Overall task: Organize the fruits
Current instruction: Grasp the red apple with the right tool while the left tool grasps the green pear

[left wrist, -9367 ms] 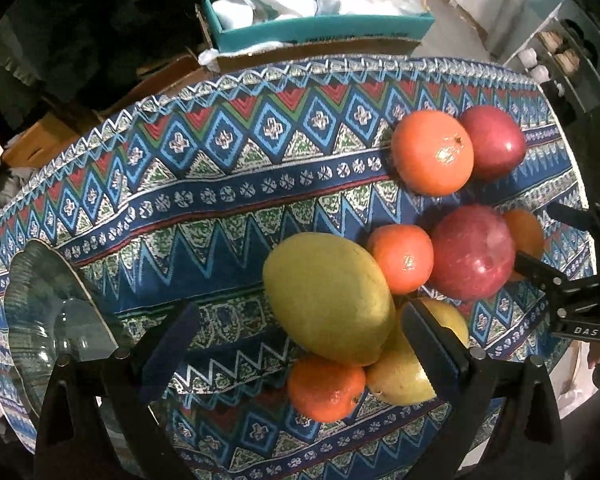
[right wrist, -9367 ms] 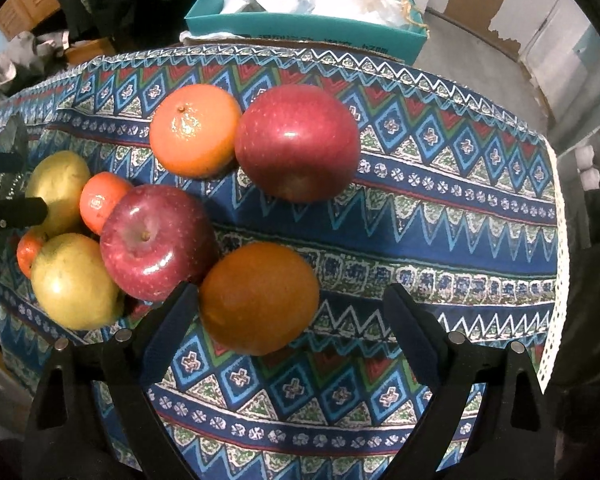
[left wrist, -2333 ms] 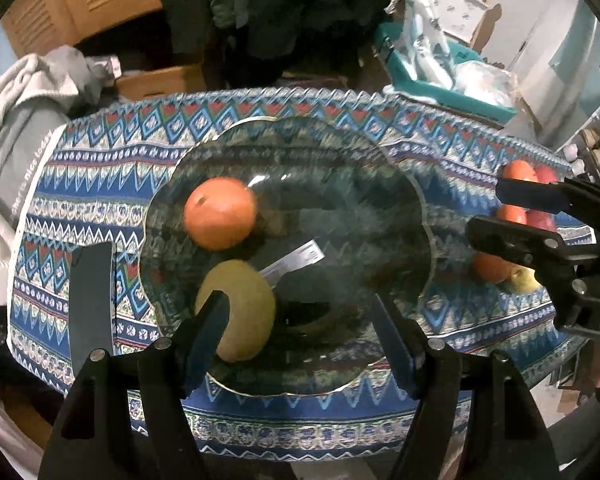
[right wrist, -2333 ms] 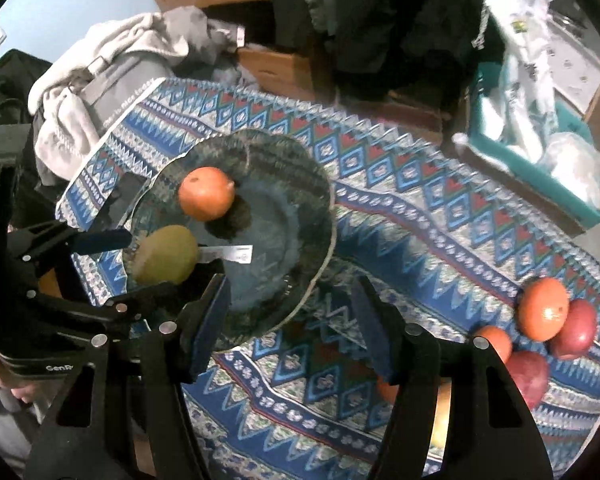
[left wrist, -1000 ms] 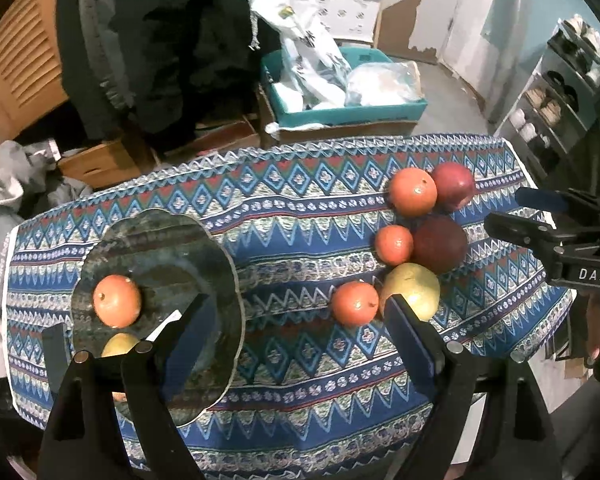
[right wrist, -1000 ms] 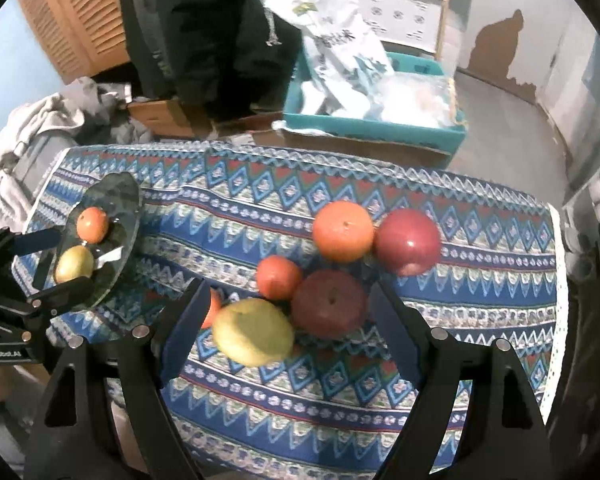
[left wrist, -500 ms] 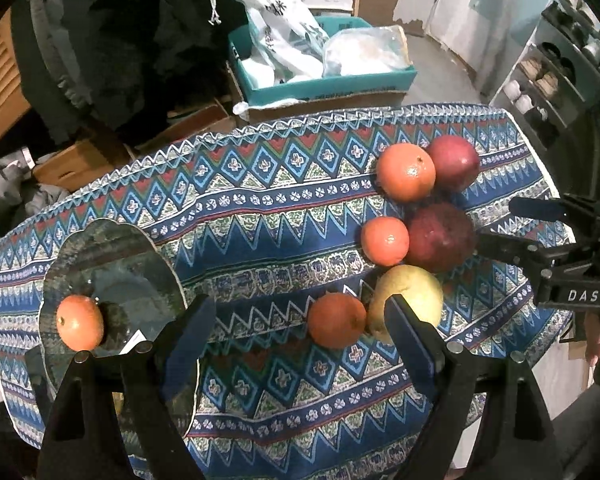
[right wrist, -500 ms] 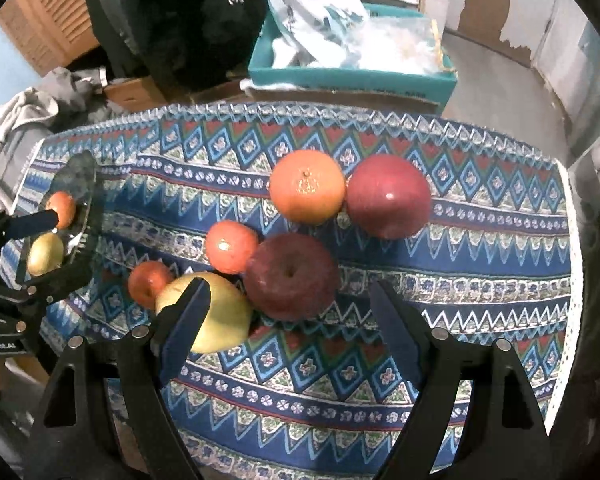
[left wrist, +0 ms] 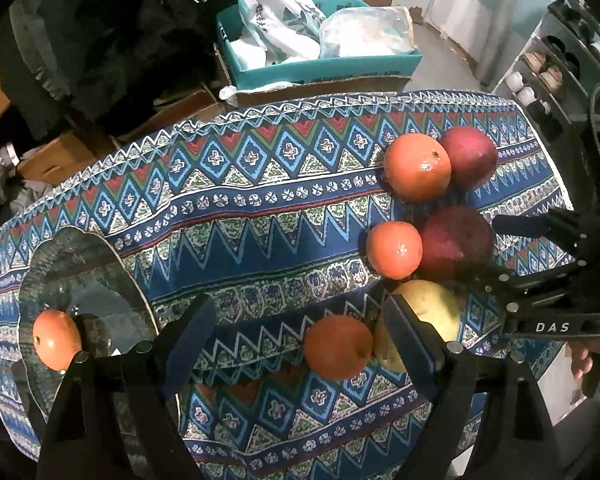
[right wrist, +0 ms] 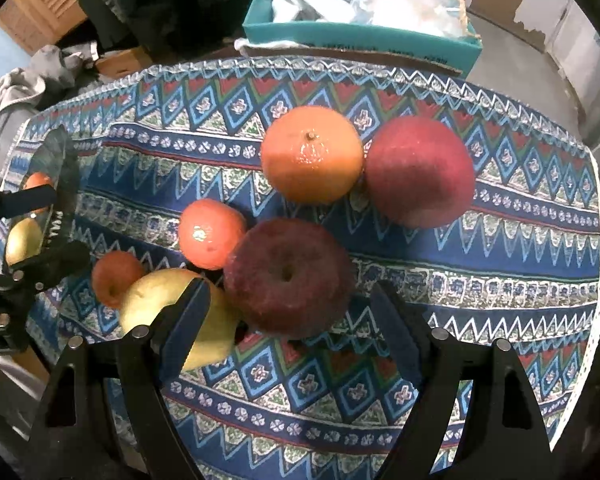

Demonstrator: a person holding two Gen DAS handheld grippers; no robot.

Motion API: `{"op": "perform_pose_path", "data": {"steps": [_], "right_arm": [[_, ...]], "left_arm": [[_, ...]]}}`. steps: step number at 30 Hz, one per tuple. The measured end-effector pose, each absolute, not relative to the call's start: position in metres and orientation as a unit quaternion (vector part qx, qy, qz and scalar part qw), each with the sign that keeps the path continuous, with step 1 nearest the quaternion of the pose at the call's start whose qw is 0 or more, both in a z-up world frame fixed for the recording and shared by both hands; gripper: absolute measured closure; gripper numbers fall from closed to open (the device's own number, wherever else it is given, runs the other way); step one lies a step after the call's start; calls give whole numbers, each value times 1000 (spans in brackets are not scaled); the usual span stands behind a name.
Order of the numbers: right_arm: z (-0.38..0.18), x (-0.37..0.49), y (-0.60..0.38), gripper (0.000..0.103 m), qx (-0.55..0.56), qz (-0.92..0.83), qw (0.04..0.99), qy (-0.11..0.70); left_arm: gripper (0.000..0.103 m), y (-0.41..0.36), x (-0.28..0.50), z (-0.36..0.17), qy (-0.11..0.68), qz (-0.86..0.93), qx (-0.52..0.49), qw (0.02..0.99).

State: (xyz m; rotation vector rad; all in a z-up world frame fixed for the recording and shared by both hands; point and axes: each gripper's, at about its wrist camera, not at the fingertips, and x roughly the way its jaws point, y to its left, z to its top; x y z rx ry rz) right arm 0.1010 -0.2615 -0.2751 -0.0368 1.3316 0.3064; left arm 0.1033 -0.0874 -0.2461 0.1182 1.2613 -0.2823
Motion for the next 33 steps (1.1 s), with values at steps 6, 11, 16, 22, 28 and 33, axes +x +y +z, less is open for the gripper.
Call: {"op": "perform_pose_path", "data": {"steps": [6,11,16,22,28,33], "right_arm": [[-293,107,-263,21,2,152,763,628],[-306,111,-262,21,13,156,756,636],[-304,108,-260,26,10,163,760,629],[-287,101,-277,26,18,143,782,606],[-275,90,-308,26,36,117,793,596],[-271,84,-327,26,42,102,797,594]], "left_arm": [[15,-86,107,-253,596,-134,45,790],[15,-85,107,-254,598,-136,40,789],[15,-87,105,-254,600,-146,33,786],[15,-100,99,-251,598,-168,29,783],[15,-124,89,-252,603,-201,36,771],[15,-144,81,-256,606,-218,50,763]]}}
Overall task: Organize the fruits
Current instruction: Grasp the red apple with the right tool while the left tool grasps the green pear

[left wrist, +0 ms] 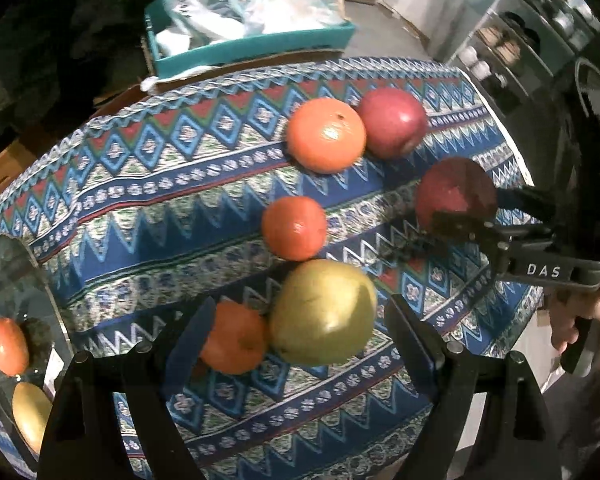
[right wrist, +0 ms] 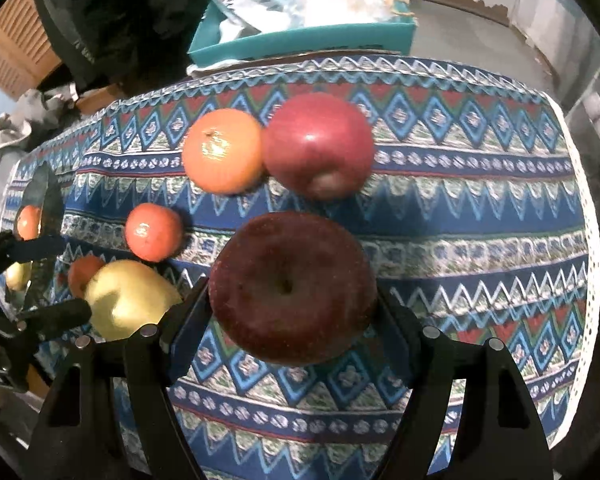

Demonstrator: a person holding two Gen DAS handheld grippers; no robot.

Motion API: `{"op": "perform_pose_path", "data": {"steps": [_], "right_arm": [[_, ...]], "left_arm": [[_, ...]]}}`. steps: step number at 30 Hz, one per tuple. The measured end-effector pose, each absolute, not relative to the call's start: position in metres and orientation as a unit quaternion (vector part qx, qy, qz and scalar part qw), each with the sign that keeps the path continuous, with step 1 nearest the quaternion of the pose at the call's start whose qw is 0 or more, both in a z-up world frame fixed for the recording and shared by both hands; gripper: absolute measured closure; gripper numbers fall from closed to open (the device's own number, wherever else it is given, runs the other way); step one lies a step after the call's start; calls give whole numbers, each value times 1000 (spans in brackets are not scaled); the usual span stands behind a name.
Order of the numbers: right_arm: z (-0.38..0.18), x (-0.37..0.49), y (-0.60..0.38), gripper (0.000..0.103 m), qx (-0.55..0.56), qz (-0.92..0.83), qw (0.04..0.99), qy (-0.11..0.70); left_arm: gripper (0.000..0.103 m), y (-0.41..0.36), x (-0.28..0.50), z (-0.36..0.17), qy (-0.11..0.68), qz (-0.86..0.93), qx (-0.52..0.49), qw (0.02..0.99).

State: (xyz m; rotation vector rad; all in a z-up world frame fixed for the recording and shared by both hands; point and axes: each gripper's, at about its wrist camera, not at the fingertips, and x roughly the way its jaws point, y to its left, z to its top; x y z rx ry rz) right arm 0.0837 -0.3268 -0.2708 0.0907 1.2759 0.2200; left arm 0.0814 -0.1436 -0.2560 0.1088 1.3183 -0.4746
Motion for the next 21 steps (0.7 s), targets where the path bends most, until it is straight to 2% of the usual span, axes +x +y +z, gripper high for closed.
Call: {"op": "perform_pose_path", "data": {"steps": [21], "right_arm": [[-272,75,-349,26,66,103,792,597]], "left_arm": [[15,-198,64,-288,593,-247,186,743]]}}
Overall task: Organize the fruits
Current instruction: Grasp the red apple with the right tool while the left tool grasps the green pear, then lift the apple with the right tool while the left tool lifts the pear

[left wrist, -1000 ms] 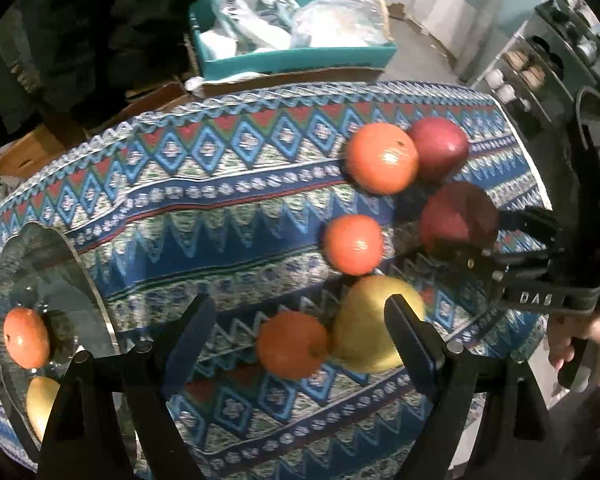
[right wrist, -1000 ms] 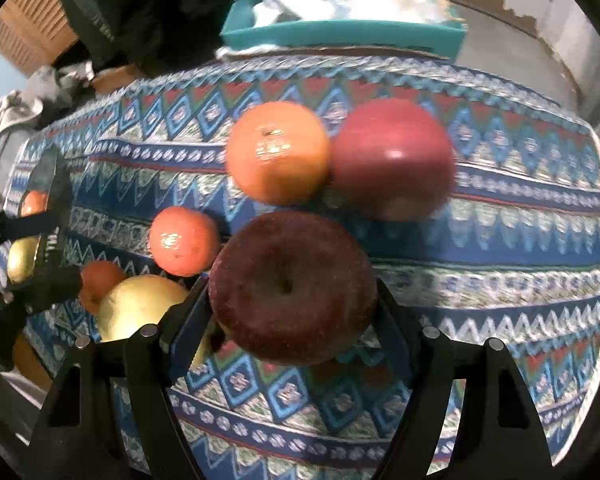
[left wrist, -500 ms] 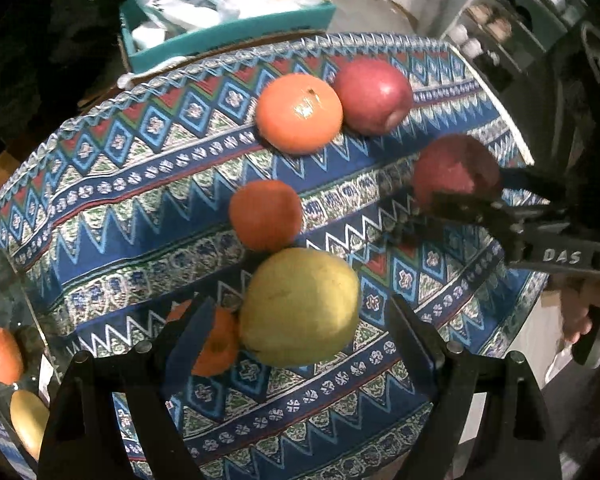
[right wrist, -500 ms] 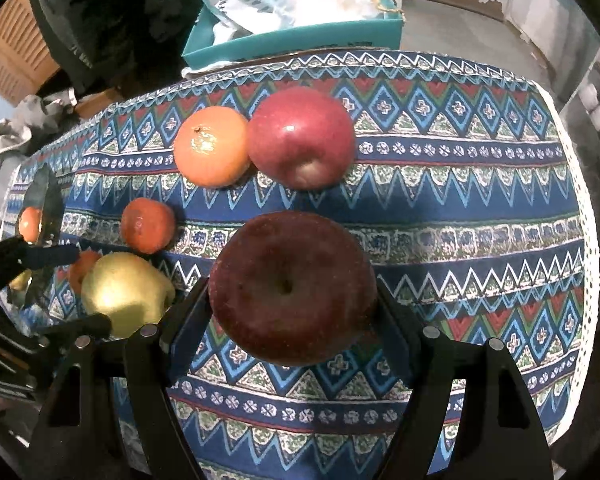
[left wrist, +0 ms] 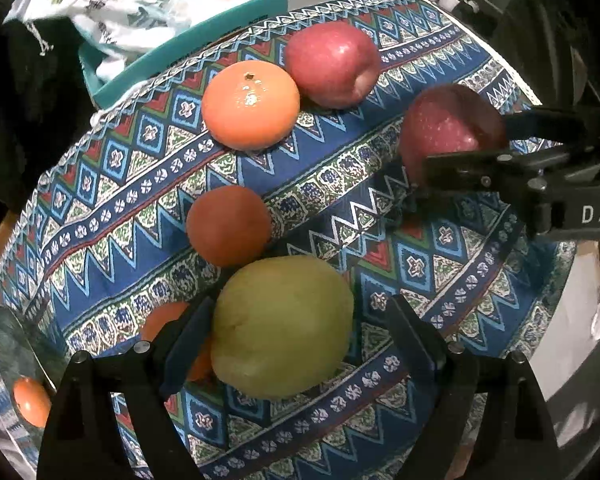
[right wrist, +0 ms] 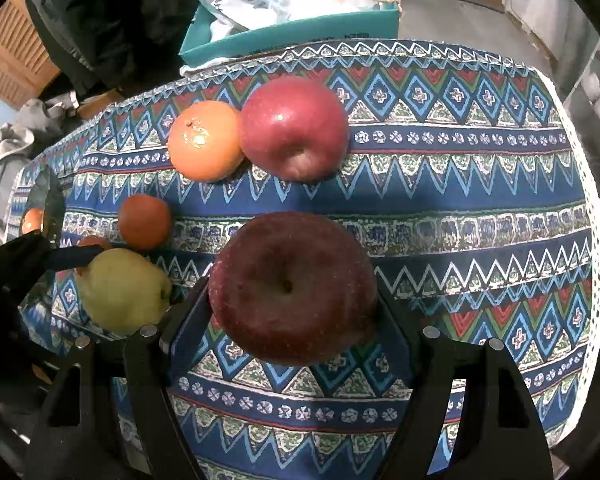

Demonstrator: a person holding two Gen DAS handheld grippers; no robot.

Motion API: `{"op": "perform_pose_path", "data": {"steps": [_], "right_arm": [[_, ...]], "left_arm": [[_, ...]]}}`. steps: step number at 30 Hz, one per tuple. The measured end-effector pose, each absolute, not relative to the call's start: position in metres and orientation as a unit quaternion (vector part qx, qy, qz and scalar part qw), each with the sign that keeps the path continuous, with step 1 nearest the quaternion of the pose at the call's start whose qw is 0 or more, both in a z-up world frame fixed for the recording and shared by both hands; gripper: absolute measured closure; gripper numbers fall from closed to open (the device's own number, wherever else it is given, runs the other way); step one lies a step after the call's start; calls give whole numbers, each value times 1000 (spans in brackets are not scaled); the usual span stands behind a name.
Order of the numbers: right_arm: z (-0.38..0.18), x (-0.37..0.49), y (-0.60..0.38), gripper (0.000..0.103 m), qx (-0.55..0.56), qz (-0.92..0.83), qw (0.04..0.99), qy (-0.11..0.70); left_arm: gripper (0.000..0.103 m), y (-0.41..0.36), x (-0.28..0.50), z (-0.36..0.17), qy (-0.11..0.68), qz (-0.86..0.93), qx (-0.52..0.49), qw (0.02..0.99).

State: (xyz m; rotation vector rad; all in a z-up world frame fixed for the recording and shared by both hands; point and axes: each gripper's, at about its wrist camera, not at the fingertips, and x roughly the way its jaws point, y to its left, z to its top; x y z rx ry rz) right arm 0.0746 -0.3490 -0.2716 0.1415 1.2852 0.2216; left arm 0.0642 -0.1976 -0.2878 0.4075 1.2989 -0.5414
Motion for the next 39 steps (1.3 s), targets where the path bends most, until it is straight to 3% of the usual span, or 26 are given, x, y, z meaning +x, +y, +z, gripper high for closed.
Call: {"op": "perform_pose_path", "data": {"steps": [4,9,18,26,30,39], "right_arm": [[-273,74,-352,26,69,101,792,599],[-274,70,-358,26,72,95,792,599],[-266,67,-355,26,66,94,795,595],[-263,65,-353,26,64,93,794,597],[-265,64,-352,26,66,92,792,600],[-268,66,-354,26,70,92,792,600]], "left_arm": [[15,-201,62,-291,581,-250,198,749],[28,-199,58,-291,565,-244,209,760],[36,-186,66,-281,579,-250,142,763],[35,-187,68,-280,607,-236,109,751],[21,-193,62,-282,611,-245,118,743],[20,-206,62,-290,592,-245,152,753]]}}
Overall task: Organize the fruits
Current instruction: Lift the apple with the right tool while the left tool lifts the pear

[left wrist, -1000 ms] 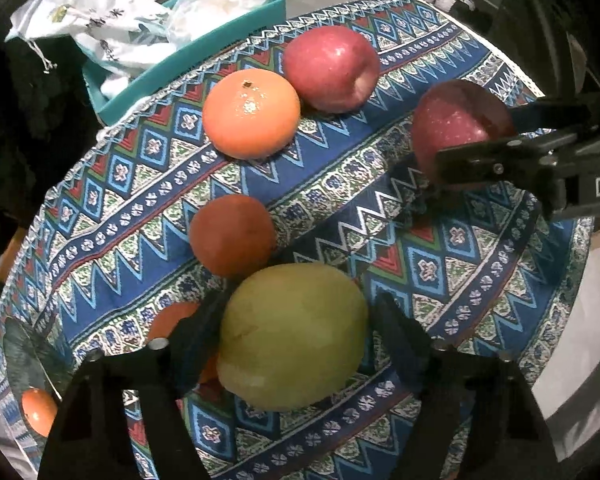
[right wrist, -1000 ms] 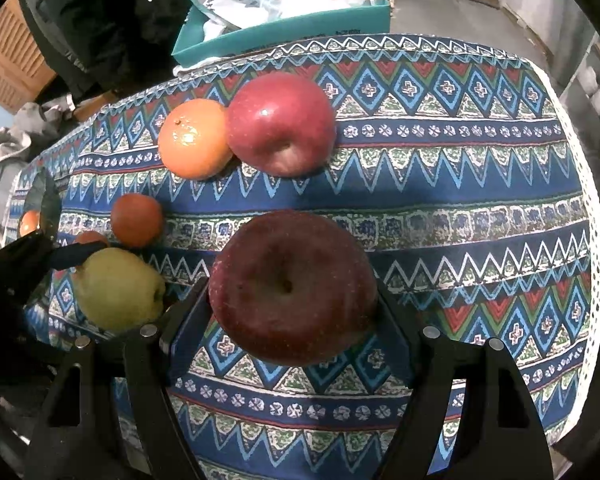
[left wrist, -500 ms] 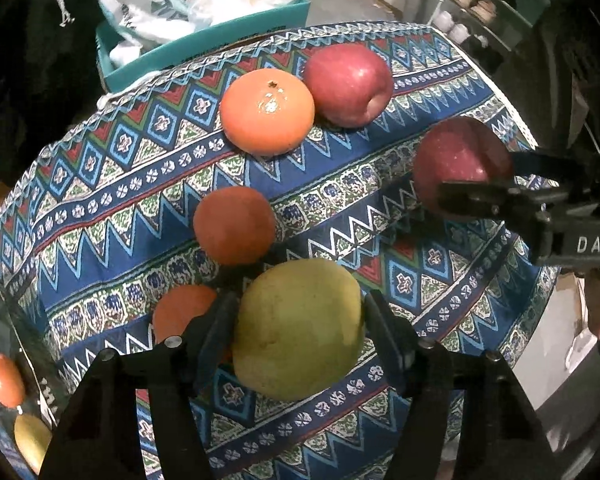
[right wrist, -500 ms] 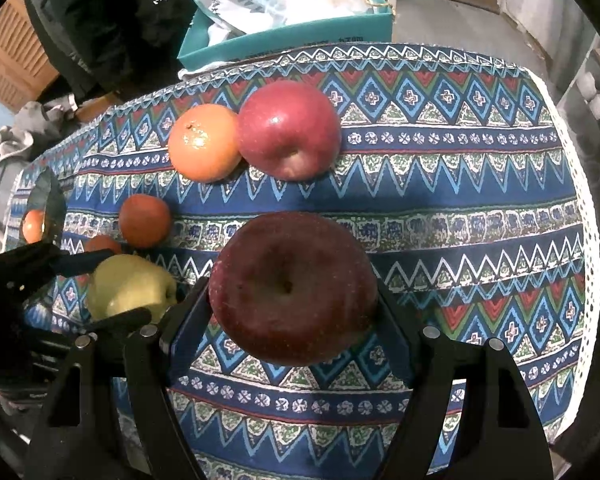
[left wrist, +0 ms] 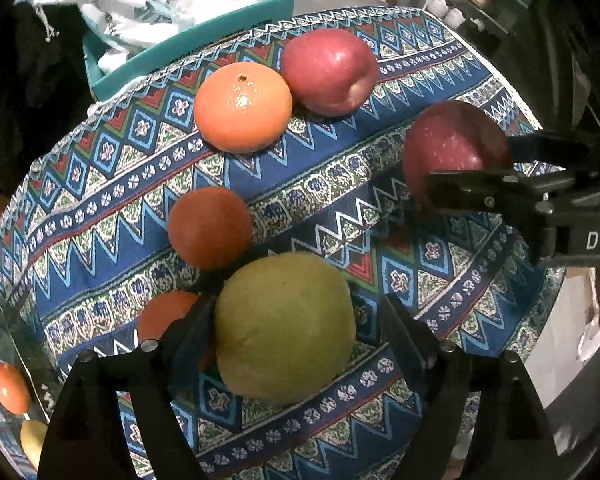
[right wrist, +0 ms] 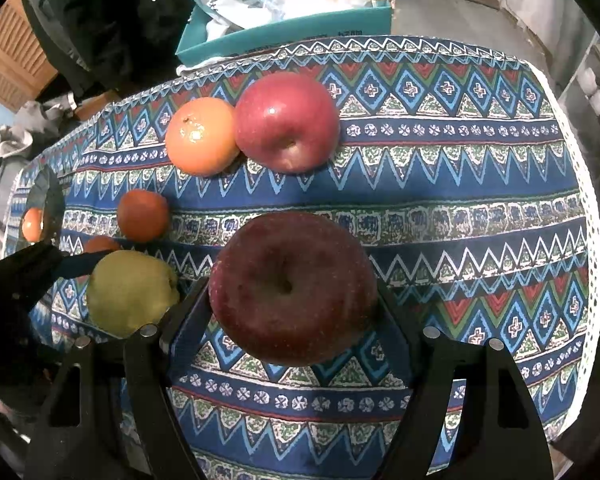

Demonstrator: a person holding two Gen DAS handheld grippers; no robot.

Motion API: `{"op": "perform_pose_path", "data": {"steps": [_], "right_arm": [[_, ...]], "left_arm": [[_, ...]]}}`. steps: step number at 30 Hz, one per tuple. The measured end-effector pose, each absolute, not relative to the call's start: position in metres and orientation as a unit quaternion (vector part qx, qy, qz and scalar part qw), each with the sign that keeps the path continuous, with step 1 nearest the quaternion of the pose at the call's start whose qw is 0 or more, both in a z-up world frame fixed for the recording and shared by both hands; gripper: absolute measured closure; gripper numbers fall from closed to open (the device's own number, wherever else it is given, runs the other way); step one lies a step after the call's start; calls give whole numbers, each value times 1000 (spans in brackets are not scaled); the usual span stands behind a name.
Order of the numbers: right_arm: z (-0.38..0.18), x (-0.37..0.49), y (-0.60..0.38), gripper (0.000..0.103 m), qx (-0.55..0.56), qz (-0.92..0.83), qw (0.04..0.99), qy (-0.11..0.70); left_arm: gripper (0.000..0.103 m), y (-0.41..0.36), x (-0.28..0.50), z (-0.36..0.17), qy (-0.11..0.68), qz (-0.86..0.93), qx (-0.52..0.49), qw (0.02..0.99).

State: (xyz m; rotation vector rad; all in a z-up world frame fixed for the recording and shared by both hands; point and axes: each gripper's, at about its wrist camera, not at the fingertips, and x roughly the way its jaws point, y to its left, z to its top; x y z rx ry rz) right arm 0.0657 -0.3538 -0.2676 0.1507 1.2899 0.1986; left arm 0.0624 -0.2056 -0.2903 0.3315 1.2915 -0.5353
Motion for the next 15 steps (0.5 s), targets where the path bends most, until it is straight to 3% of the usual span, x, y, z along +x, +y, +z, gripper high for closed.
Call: {"op": "perform_pose_path", "data": {"steps": [5,15], "right_arm": [[-271,65,-358,26,75,89,790,602],[-266,66,-360,26,76,88,794,596]], "left_arm": [[31,-213,57,-294,568,-243,198,761],[32,-207,48,-287,568,-266,171,760]]}}
